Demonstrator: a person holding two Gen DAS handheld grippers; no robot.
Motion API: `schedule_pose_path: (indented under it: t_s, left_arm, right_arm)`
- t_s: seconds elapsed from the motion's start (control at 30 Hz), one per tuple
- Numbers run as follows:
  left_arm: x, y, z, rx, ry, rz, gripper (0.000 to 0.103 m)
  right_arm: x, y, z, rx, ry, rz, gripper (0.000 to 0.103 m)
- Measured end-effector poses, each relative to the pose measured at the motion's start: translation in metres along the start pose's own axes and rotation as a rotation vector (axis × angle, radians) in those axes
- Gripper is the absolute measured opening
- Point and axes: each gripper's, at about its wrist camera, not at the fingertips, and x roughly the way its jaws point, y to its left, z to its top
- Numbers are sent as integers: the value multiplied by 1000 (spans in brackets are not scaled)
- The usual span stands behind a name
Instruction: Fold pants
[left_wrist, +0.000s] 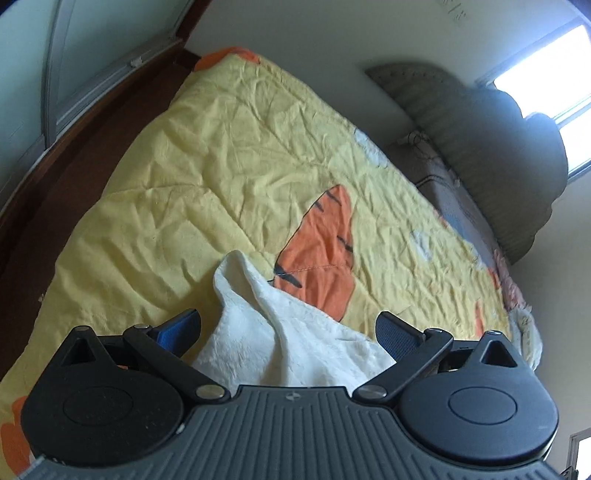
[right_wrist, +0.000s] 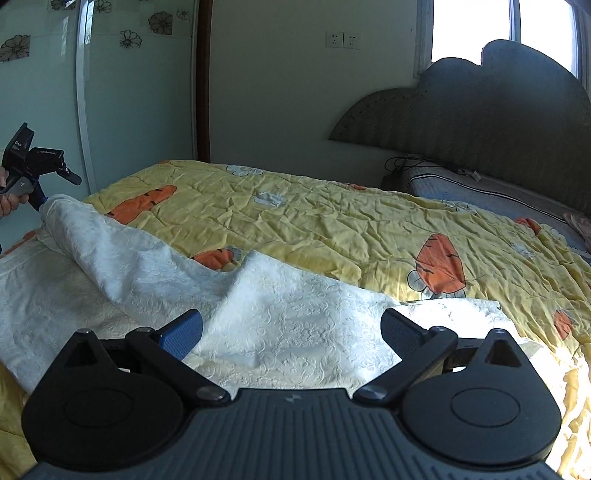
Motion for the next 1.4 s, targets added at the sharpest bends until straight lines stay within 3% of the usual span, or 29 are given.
schedule_pose_path:
  t_s: [0.1, 0.2, 0.23, 0.27, 0.33, 0.47, 0.53, 0.63, 0.73, 0.8, 1.03, 1.3, 1.33, 1.4]
  left_arm:
    - [27, 0, 9, 37, 84, 26, 101]
    - [42, -8, 12, 108, 105, 57, 96]
    - [44, -11, 12, 138, 104, 66, 81]
    - [46, -13, 13, 162, 105, 86, 52]
    - [49, -14, 16, 193, 117, 135, 28]
    - [34, -34, 6, 381, 31, 162, 15]
    - [17, -46, -3, 473, -66, 136, 13]
    - [-24, -59, -23, 602, -250, 7, 10]
    - [-70, -58, -54, 682, -443, -162, 10]
    - [-92, -52, -72, 686, -516, -233, 10]
    - [-125, -48, -117, 690, -608, -311, 10]
    - [-139, -57, -132, 735, -625, -371, 10]
    - [-139, -55, -133, 731, -625, -369, 10]
    - [-140, -52, -133, 720, -626, -359, 10]
  right_arm:
    - [11, 2, 0, 0, 18, 15, 103]
    - [19, 6, 1, -27, 33, 16, 103]
    - [21, 6, 1, -36, 35, 14, 103]
    - [23, 6, 1, -40, 36, 15, 103]
    - [27, 4, 4, -38, 35, 26, 103]
    - [36, 1, 12, -32, 19, 54, 103]
    - [41, 1, 20, -59, -23, 95, 103]
    - [52, -2, 38, -133, -64, 221, 103]
    - [89, -7, 75, -186, 54, 455, 103]
    - [117, -4, 95, -196, 141, 528, 103]
    - [205, 46, 123, -384, 332, 641, 103]
    - [261, 97, 114, -429, 454, 757, 102]
    - [265, 98, 112, -414, 470, 782, 99]
    - [274, 101, 109, -383, 524, 828, 72]
